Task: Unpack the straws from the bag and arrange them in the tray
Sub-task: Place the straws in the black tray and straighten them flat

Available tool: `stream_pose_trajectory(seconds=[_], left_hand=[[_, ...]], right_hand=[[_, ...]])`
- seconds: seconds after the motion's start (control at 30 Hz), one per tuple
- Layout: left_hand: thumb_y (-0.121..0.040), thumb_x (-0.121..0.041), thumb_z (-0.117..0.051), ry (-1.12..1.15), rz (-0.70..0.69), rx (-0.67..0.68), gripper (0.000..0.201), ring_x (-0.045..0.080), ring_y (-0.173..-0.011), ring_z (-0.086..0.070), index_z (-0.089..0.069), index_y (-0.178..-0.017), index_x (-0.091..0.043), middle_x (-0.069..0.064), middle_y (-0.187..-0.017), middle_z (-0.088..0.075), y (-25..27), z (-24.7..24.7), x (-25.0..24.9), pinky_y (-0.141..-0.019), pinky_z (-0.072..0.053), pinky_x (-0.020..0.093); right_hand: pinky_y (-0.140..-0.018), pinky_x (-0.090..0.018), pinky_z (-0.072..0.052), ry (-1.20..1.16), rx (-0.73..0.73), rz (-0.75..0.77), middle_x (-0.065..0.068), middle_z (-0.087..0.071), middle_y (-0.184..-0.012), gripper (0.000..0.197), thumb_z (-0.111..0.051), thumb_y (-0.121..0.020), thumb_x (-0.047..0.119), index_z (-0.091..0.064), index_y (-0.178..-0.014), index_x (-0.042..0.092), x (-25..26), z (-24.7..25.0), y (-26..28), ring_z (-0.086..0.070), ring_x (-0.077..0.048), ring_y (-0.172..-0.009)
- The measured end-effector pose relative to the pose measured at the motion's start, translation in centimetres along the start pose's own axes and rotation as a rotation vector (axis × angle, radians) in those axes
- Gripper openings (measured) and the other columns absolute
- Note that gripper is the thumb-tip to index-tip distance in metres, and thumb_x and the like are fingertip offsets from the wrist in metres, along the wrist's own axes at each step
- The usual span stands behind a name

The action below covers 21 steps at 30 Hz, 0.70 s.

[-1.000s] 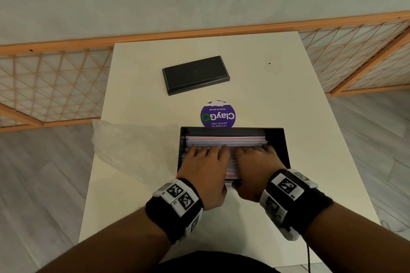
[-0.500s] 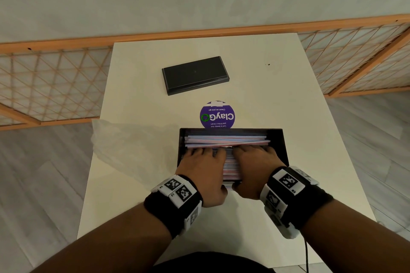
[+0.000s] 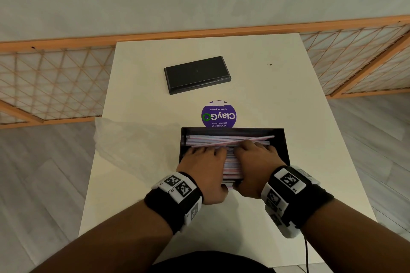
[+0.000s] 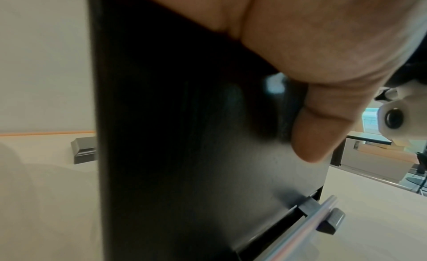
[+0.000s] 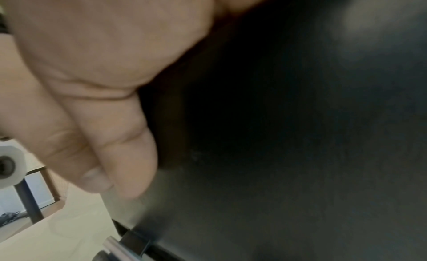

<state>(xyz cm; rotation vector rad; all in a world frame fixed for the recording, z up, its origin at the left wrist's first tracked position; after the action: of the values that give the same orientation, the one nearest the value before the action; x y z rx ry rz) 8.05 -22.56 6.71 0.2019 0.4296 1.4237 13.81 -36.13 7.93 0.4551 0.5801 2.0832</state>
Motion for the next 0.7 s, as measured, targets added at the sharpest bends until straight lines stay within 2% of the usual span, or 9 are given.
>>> stream_pose_trajectory(seconds=[0.17, 0.33, 0.47, 0.6, 0.7], left_hand=[[-0.076, -0.054, -0.066, 0.025, 0.008, -0.023, 0.074, 0.027, -0.122, -0.054, -0.038, -0.136, -0.023, 0.003, -0.134, -0.044, 0.04, -0.03, 0.00, -0.111, -0.040, 0.044], [-0.075, -0.056, -0.064, -0.002, 0.013, -0.046, 0.074, 0.026, -0.131, -0.046, -0.038, -0.136, -0.024, 0.002, -0.140, -0.051, 0.02, -0.27, 0.04, -0.115, -0.034, 0.044], [-0.074, -0.057, -0.064, -0.005, 0.021, -0.031, 0.080, 0.027, -0.135, -0.044, -0.033, -0.141, -0.025, 0.002, -0.143, -0.050, 0.00, -0.24, -0.03, -0.116, -0.032, 0.045], [-0.075, -0.053, -0.065, 0.035, 0.021, -0.021, 0.063, 0.025, -0.120, -0.054, -0.043, -0.128, -0.025, 0.002, -0.131, -0.044, 0.14, 0.07, 0.03, -0.110, -0.040, 0.043], [-0.077, -0.055, -0.064, 0.027, 0.011, -0.026, 0.067, 0.026, -0.125, -0.050, -0.044, -0.132, -0.024, 0.003, -0.134, -0.049, 0.05, 0.06, 0.04, -0.112, -0.038, 0.043]], right_hand=[[-0.114, -0.049, -0.025, 0.032, -0.029, 0.000, 0.003, -0.059, -0.127, 0.071, -0.067, -0.071, 0.050, -0.041, -0.132, 0.023, 0.24, 0.15, 0.36, -0.052, -0.025, -0.123], [-0.110, -0.049, -0.028, 0.035, -0.037, -0.003, 0.002, -0.048, -0.129, 0.070, -0.066, -0.067, 0.053, -0.049, -0.130, 0.028, 0.18, 0.20, 0.30, -0.046, -0.026, -0.124], [-0.117, -0.050, -0.021, 0.015, -0.045, 0.006, 0.003, -0.049, -0.141, 0.086, -0.067, -0.068, 0.049, -0.032, -0.144, 0.026, 0.25, 0.12, 0.22, -0.043, -0.025, -0.135], [-0.111, -0.049, -0.027, 0.025, -0.034, -0.013, 0.003, -0.048, -0.136, 0.072, -0.065, -0.067, 0.050, -0.046, -0.132, 0.027, 0.41, 0.07, 0.26, -0.043, -0.026, -0.130], [-0.109, -0.048, -0.030, 0.019, -0.012, -0.021, 0.002, -0.047, -0.131, 0.068, -0.065, -0.066, 0.051, -0.050, -0.129, 0.031, 0.31, 0.25, 0.10, -0.045, -0.027, -0.126]])
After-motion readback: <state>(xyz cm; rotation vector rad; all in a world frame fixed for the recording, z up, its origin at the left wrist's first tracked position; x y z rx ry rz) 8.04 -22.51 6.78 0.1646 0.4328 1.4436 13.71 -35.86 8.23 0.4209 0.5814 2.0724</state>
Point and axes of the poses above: each hand's wrist, its own y-axis away from the middle knuckle, its own z-axis out of the back of the hand, x = y × z, the point moved 2 cm from there along -y, towards the middle knuckle
